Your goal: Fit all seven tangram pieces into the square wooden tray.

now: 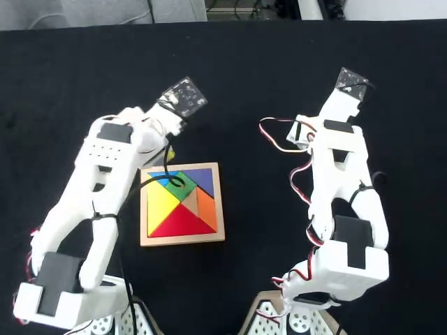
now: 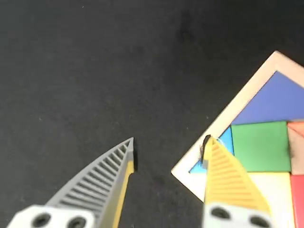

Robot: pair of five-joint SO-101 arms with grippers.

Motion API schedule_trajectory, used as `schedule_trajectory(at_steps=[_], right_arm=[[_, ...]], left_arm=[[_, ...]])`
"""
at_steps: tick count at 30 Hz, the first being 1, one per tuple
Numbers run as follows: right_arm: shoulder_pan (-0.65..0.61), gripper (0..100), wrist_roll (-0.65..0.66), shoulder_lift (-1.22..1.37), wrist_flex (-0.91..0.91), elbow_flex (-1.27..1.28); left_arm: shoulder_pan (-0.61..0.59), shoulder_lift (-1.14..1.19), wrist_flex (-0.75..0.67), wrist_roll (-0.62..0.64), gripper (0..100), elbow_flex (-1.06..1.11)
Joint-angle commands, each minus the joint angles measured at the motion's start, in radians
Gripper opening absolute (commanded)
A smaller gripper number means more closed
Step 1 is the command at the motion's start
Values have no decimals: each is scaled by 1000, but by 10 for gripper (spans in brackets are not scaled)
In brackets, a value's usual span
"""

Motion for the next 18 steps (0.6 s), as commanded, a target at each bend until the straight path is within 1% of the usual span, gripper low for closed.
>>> schedule_trajectory(at_steps=[1,3,4,5,7,9,11,13,16,18], right_arm=[[14,11,-12,-67,-18,-56],[14,11,-12,-67,-18,-56],[14,11,-12,-67,-18,-56],[12,11,-12,-67,-18,-56],[12,11,-12,-67,-18,-56],[12,11,-12,-67,-18,-56],[12,11,-12,-67,-18,-56],[12,11,-12,-68,-18,-58],[5,11,-12,-68,-9,-87],[5,11,-12,-82,15,-124]], left_arm=[[-15,-31,-2,-6,238,24],[-38,-8,-60,3,238,47],[-56,-3,-95,34,238,56],[-76,2,-129,98,238,59],[-125,-15,-170,304,238,39],[-193,-74,-147,497,238,-19],[-236,-150,-92,629,238,-61],[-248,-235,-20,666,238,-74],[-248,-381,68,643,238,-58],[-248,-473,81,634,238,-21]])
